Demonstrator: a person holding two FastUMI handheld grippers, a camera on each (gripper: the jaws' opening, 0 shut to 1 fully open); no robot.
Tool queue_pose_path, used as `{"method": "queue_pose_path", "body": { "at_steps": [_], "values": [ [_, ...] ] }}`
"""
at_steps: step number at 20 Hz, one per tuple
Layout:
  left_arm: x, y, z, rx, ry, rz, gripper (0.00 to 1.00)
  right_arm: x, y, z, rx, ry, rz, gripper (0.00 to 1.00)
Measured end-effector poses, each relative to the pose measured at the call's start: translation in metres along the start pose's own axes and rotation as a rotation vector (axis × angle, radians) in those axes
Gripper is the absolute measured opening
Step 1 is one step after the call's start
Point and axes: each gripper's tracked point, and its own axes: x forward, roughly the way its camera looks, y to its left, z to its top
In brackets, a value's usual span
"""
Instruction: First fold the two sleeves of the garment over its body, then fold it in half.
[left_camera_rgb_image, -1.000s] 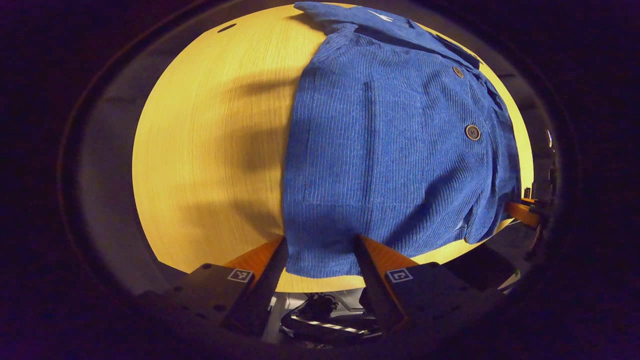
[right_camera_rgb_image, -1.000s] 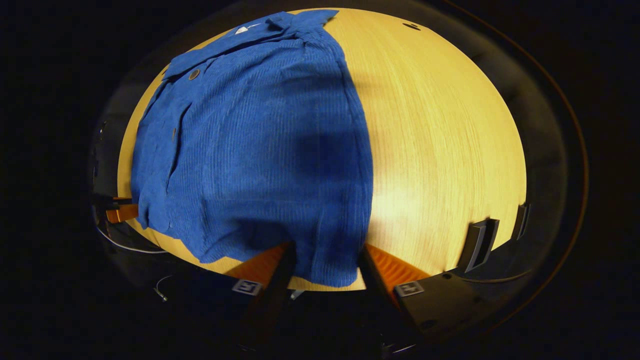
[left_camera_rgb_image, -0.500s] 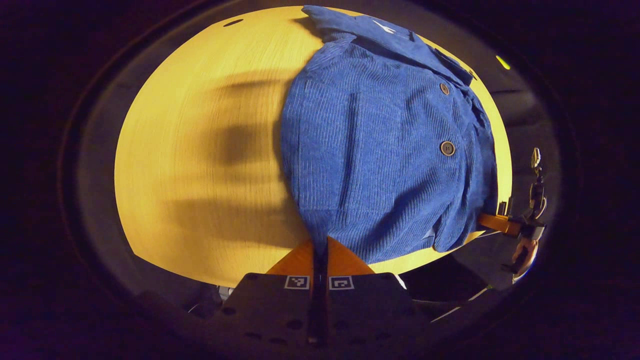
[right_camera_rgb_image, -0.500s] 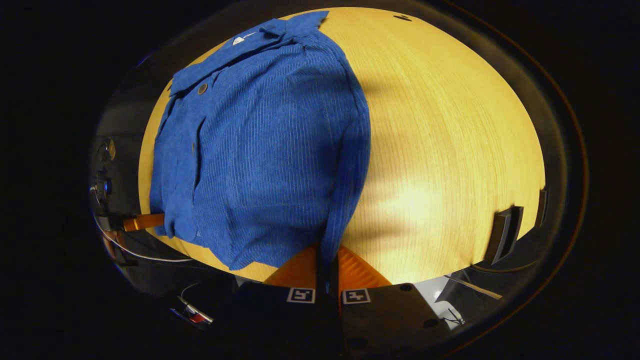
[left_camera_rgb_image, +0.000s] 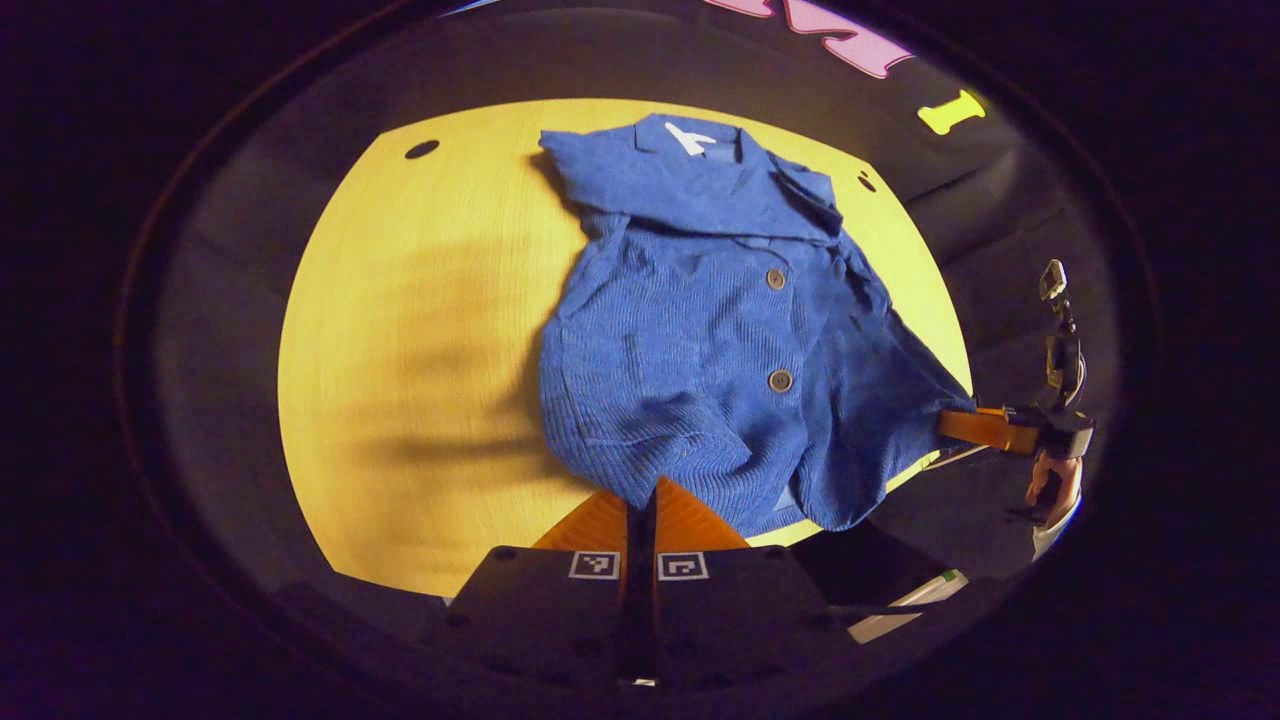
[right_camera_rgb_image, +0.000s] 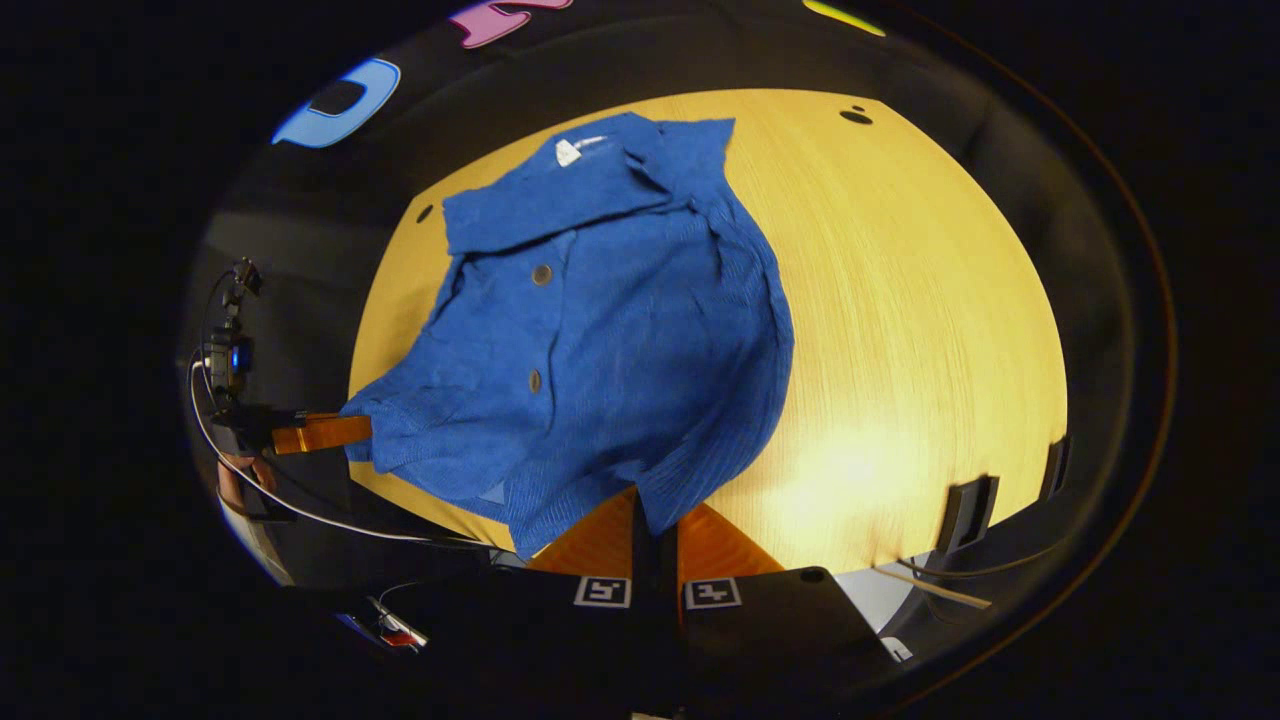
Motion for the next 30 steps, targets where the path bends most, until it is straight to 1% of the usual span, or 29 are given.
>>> {"method": "queue_pose_path", "body": {
  "at_steps": [2, 4, 6, 8, 9, 11, 13, 15, 16, 17, 18, 20, 23, 25, 27, 28, 30],
  "values": [
    [-0.018, -0.004, 0.027, -0.01, -0.051, -0.015, 0.0, -0.007, 0.01, 0.038, 0.02, -0.057, 0.019, 0.05],
    [-0.036, -0.003, 0.049, -0.028, -0.077, -0.027, 0.0, -0.013, 0.017, 0.084, 0.045, -0.107, 0.046, 0.05],
    [-0.054, 0.002, 0.078, -0.066, -0.117, -0.038, 0.0, -0.017, 0.019, 0.136, 0.047, -0.157, 0.062, 0.05],
    [-0.06, 0.007, 0.111, -0.091, -0.151, -0.05, 0.0, -0.01, 0.024, 0.198, 0.064, -0.21, 0.081, 0.05],
    [-0.058, 0.013, 0.132, -0.099, -0.164, -0.036, 0.0, -0.003, 0.023, 0.227, 0.064, -0.232, 0.083, 0.05],
    [-0.037, 0.023, 0.176, -0.129, -0.196, -0.014, 0.0, 0.013, 0.023, 0.283, 0.065, -0.268, 0.087, 0.05],
    [-0.016, 0.031, 0.213, -0.157, -0.186, -0.002, 0.0, 0.038, 0.018, 0.332, 0.064, -0.286, 0.071, 0.05],
    [0.001, 0.043, 0.251, -0.17, -0.195, 0.022, 0.0, 0.07, 0.01, 0.373, 0.053, -0.291, 0.049, 0.05],
    [0.009, 0.048, 0.273, -0.202, -0.211, 0.016, 0.0, 0.085, 0.005, 0.39, 0.048, -0.294, 0.044, 0.04],
    [0.016, 0.051, 0.288, -0.238, -0.219, 0.002, 0.0, 0.104, 0.0, 0.403, 0.047, -0.293, 0.033, 0.05],
    [0.024, 0.06, 0.302, -0.26, -0.215, 0.022, 0.0, 0.122, -0.005, 0.413, 0.054, -0.288, 0.026, 0.05],
    [0.048, 0.078, 0.307, -0.268, -0.175, 0.078, 0.0, 0.153, -0.019, 0.424, 0.069, -0.265, 0.008, 0.05],
    [0.08, 0.076, 0.315, -0.317, -0.137, 0.091, 0.0, 0.183, -0.037, 0.426, 0.052, -0.247, -0.03, 0.04],
    [0.091, 0.08, 0.314, -0.328, -0.115, 0.123, 0.0, 0.193, -0.036, 0.424, 0.059, -0.227, -0.007, 0.05],
    [0.1, 0.085, 0.322, -0.291, -0.14, 0.148, 0.0, 0.199, -0.034, 0.429, 0.075, -0.233, 0.021, 0.06],
    [0.096, 0.085, 0.327, -0.263, -0.169, 0.159, 0.2, 0.197, -0.034, 0.429, 0.085, -0.232, 0.031, 0.09],
    [0.09, 0.083, 0.34, -0.241, -0.251, 0.17, 0.6, 0.199, -0.03, 0.43, 0.078, -0.244, 0.048, 0.32]
  ]
}}
